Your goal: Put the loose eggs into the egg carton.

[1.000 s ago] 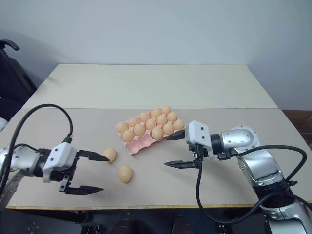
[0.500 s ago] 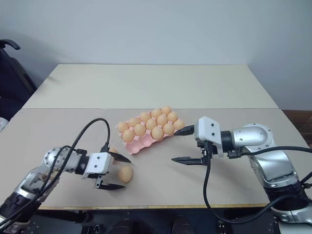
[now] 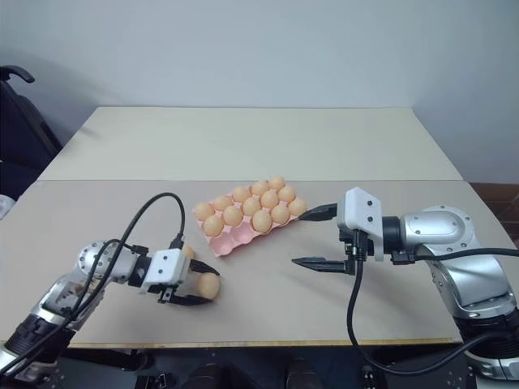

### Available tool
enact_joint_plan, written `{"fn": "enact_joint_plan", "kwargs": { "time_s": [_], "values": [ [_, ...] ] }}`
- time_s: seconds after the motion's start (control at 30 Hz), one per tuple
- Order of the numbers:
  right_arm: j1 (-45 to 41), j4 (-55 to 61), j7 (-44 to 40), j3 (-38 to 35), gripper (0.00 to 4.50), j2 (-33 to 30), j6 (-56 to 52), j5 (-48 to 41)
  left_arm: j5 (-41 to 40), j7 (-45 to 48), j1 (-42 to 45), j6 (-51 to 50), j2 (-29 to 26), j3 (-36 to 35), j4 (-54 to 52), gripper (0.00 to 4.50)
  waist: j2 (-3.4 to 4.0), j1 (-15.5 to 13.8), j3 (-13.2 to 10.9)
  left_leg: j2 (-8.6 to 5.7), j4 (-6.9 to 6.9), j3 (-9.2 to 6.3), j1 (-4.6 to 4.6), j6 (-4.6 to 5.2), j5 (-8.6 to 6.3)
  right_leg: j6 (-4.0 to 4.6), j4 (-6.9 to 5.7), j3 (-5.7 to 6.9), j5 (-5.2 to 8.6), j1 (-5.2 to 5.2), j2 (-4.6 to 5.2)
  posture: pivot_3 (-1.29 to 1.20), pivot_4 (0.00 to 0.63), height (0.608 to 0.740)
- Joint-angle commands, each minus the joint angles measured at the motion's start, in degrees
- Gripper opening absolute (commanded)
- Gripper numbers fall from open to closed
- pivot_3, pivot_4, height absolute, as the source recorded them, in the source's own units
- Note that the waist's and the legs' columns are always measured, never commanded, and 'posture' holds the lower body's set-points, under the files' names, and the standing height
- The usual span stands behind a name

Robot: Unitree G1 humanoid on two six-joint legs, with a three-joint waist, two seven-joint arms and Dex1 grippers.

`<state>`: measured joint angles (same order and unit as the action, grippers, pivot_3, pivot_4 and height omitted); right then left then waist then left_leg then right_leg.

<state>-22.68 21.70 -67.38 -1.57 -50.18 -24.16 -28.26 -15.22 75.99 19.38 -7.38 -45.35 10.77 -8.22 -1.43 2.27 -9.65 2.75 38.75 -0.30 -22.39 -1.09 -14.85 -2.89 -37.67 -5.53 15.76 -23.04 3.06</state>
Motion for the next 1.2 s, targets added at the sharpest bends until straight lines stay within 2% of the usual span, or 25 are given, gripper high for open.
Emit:
{"fn": "enact_joint_plan", "kwargs": {
  "time_s": [0.03,0.2,0.3,0.53,0.77,0.97,1.07,1.2],
  "values": [
    [-0.73,0.85,0.81,-2.48,4.50,-0.50,-0.05,-1.24,-8.63,-2.47,5.59,-7.61,2.63,-5.29,-2.52,2.53,0.00,-0.24,0.00,0.00,0.03,0.00,0.00,0.00,0.00,-0.01,-0.02,0.00,0.00,0.00,0.00,0.00,0.150,0.740],
    [-0.83,0.84,1.46,-2.90,4.50,-0.39,0.00,-1.44,-4.92,-12.20,13.28,-9.09,10.44,-4.63,3.36,2.53,0.00,-0.78,0.01,-0.05,0.09,-0.08,-0.01,0.00,0.00,-0.06,0.05,0.05,-0.01,0.09,0.01,0.00,0.150,0.740],
    [-0.58,1.31,1.82,-3.35,4.50,-0.57,-0.22,-1.68,1.85,-14.13,16.58,-3.78,13.18,-0.48,9.82,2.53,0.00,-0.81,0.01,-0.08,0.07,-0.08,0.00,0.02,0.00,-0.06,0.07,0.01,-0.02,0.09,0.01,0.00,0.150,0.740],
    [0.35,2.56,2.59,-4.70,4.50,-1.16,-0.98,-2.22,8.02,-14.80,19.48,1.52,16.14,3.30,17.42,2.53,0.00,-1.15,0.01,-0.08,0.07,-0.09,-0.01,0.02,0.00,-0.05,0.05,0.01,-0.02,0.06,0.00,0.00,0.150,0.740],
    [1.25,3.47,3.44,-5.50,4.50,-1.55,-1.42,-2.92,10.33,-15.06,20.52,3.70,17.99,4.01,20.59,2.53,0.00,-1.43,0.01,-0.10,0.08,-0.09,-0.03,0.02,0.00,-0.05,0.06,0.01,-0.02,0.06,0.01,0.00,0.150,0.740],
    [1.57,3.77,4.15,-5.51,4.50,-1.63,-1.37,-3.23,11.64,-15.65,20.90,3.57,18.74,3.78,21.22,4.43,0.00,-1.39,0.01,-0.10,0.09,-0.09,-0.02,0.02,0.01,-0.05,0.03,0.01,-0.02,0.06,0.01,0.00,0.150,0.740],
    [1.66,3.78,4.26,-5.59,4.50,-1.65,-1.38,-3.41,11.28,-15.19,20.75,3.55,18.34,3.24,20.24,4.47,0.00,-1.41,0.01,-0.10,0.09,-0.09,-0.03,0.03,0.00,-0.06,0.04,0.01,-0.02,0.07,0.01,0.00,0.150,0.740],
    [1.86,3.81,4.28,-6.04,4.50,-1.58,-1.71,-4.05,5.71,-12.11,20.02,-1.11,15.34,-1.06,15.44,4.47,0.00,-1.28,0.01,-0.09,0.09,-0.09,-0.04,0.03,0.00,-0.06,0.03,0.01,-0.02,0.05,0.01,0.00,0.150,0.740]
  ]
}}
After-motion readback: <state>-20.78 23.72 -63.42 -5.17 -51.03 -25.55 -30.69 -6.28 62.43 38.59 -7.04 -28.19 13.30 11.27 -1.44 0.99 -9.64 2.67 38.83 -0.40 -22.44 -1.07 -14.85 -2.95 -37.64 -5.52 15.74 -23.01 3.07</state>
